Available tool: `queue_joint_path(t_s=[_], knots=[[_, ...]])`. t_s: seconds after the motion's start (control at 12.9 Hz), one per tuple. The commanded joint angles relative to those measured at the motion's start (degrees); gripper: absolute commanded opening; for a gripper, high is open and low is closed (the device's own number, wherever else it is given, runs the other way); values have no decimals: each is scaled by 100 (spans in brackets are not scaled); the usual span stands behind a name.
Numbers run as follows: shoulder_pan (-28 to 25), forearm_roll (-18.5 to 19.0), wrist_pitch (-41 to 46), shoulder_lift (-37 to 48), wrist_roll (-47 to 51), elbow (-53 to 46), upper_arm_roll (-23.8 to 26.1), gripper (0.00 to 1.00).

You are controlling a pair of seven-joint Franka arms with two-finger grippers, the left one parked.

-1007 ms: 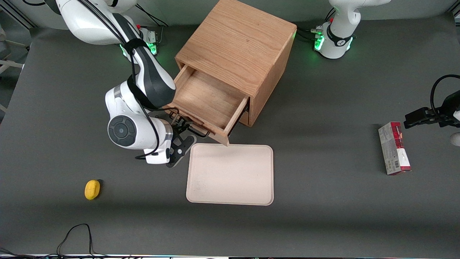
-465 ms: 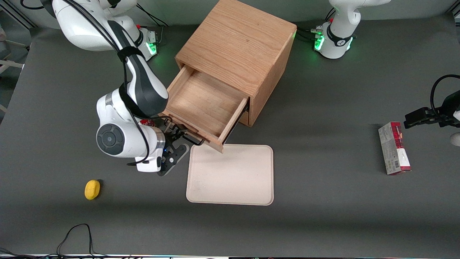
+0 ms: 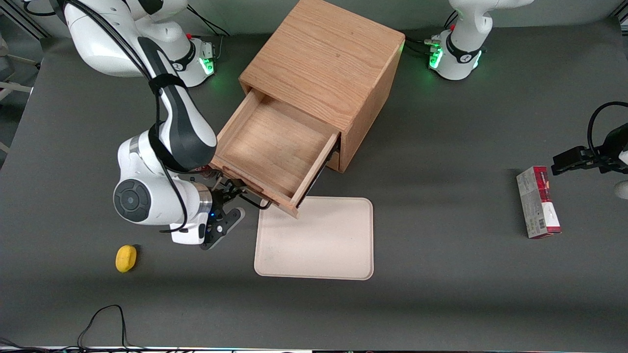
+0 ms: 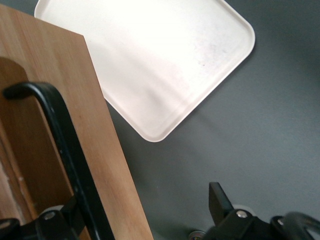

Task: Open upper drawer
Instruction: 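Pull the handle outward from the cabinet with the right gripper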

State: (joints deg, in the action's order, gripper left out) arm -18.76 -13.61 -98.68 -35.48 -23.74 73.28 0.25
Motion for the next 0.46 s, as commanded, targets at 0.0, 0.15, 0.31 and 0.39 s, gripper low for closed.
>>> queue_joint_path(t_s=[0.0, 0.15, 0.31, 0.39], knots=[[48, -72, 68, -223, -114, -375, -7, 100], [57, -72, 121, -258, -114, -437, -7, 100], [57, -72, 156, -249, -105, -508, -7, 100], [83, -81, 244, -249, -105, -543, 1, 100]])
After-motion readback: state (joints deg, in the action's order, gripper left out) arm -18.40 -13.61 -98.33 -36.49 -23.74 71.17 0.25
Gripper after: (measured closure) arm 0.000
